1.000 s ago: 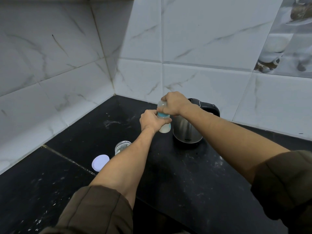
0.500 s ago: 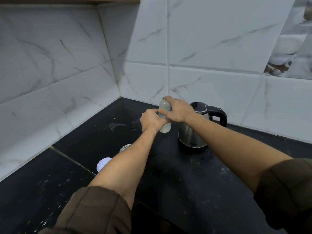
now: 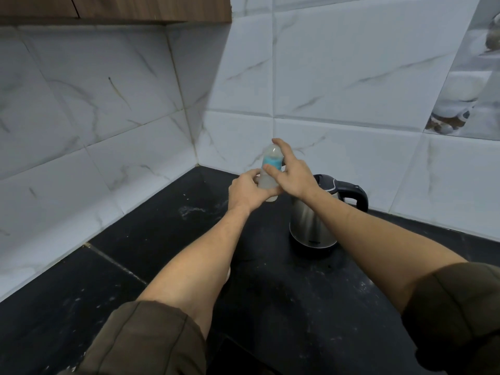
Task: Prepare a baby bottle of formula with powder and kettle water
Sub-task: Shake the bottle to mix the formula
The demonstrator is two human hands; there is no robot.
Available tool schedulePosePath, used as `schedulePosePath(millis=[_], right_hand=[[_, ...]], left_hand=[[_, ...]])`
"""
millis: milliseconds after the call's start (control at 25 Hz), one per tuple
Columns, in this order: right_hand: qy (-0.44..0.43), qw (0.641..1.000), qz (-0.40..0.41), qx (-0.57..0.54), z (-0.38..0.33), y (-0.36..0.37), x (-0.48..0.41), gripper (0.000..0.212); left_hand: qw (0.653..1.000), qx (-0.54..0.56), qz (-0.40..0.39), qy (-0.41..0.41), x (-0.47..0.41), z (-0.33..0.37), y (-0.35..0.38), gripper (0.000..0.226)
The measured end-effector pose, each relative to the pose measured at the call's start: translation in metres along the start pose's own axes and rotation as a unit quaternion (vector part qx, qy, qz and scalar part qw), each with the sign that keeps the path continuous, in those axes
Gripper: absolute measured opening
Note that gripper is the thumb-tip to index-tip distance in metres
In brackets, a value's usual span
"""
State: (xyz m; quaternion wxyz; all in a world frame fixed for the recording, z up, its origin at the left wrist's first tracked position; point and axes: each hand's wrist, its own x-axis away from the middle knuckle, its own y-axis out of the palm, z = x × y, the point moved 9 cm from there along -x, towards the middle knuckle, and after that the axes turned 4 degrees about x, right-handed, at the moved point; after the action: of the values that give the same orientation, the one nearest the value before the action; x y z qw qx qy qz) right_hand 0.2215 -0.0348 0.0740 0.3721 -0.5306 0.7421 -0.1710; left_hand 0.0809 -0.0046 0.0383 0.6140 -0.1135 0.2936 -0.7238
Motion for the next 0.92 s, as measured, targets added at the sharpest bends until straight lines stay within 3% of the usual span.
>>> schedulePosePath(millis=[120,280,360,520,600,680,760,840,920], right_hand=[[-0.001,0.999,0.035,-0.038,-0.005,-0.009,-0.006,0.077],[0.010,0.998,0.023,-0.054,-0.008,-0.003,-0.004,0.124],[0.009,0.998,0.056,-0.038,-0.009,-0.008,-0.003,0.124],[-0.011,0.997,0.081,-0.014,-0.012,-0.023,-0.009,0.118],[0.015,0.990,0.107,-0.088,-0.008,-0.040,-0.013,0.112],[0.101,0.942,0.184,-0.263,0.003,-0.060,-0.013,0.106],[0.164,0.858,0.244,-0.422,0.006,-0.069,-0.008,0.105],[0.173,0.836,0.171,-0.491,-0.008,-0.056,-0.013,0.102],[0.134,0.870,0.026,-0.475,-0.037,-0.034,-0.012,0.100]], left_hand=[[0.999,0.015,0.031,-0.003,-0.001,0.001,-0.005,0.052],[0.994,0.042,0.096,0.002,-0.002,0.014,-0.016,0.022],[0.994,0.045,0.096,0.016,-0.002,0.020,-0.015,0.018],[0.996,0.063,0.037,0.046,-0.006,0.023,-0.008,0.041],[0.996,0.074,0.009,0.052,-0.006,0.018,-0.009,0.062],[0.996,0.071,0.025,0.041,-0.004,0.006,-0.021,0.066],[0.998,0.009,0.059,0.019,0.001,-0.008,-0.036,0.058],[0.994,-0.090,0.067,-0.012,0.005,-0.021,-0.042,0.052],[0.983,-0.172,0.035,-0.058,0.007,-0.037,-0.038,0.052]])
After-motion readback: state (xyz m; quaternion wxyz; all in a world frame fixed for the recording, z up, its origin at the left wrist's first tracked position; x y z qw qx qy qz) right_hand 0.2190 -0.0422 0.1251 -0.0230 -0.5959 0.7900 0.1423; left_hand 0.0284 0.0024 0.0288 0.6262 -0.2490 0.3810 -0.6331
